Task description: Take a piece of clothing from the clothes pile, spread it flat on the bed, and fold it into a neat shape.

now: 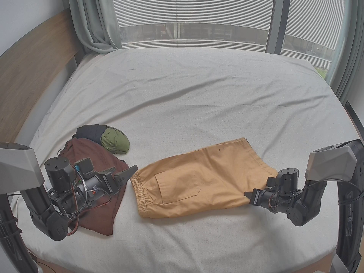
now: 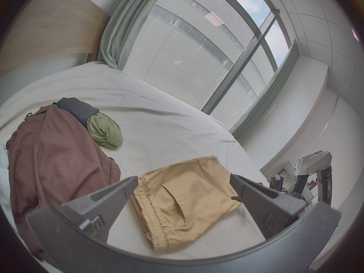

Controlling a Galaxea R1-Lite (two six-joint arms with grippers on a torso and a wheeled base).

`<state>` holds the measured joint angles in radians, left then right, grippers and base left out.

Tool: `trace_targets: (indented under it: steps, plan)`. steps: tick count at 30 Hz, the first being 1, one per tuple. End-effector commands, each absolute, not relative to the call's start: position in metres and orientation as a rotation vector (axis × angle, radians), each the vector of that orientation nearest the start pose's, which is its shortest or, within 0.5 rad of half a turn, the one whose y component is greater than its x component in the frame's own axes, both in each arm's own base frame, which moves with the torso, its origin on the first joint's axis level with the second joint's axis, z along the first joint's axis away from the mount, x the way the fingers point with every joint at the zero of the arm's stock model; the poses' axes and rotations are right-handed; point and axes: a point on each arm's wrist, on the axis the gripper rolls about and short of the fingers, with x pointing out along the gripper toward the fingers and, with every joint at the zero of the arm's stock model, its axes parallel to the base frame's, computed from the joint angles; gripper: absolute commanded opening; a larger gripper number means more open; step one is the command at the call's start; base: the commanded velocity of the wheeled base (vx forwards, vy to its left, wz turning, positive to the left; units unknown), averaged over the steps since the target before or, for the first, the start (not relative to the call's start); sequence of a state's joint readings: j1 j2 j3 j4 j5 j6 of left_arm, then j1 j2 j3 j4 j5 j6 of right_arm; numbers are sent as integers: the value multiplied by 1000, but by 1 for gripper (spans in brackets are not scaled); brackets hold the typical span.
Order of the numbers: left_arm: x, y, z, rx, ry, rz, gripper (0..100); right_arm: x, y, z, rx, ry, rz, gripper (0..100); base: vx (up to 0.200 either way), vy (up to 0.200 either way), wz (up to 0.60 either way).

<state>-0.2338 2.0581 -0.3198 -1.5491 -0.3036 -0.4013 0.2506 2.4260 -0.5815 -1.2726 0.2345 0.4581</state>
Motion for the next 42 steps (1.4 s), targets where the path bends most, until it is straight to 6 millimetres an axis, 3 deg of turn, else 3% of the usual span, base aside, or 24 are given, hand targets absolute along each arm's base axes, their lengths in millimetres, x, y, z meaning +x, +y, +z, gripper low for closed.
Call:
trace_targets:
  steps: [1,7,27,28,34,42]
  plan:
    - [276,-74,57,-396,312,-491,100,315,79,-49,422,703,280,0,0,0,0]
    - [276,-76,55,-395,321,-495,100,305,66,-54,380,729,240,0,0,0,0]
    - [270,-84,42,-429,396,-512,100,283,64,-52,379,721,251,0,0,0,0]
    - [270,-84,42,-435,398,-512,100,283,64,-52,379,718,252,100,0,0,0]
    - [268,-92,41,-458,415,-533,100,279,65,-49,382,707,257,100,0,0,0]
    - [262,-101,42,-572,464,-538,100,244,72,-25,366,716,328,100,0,0,0]
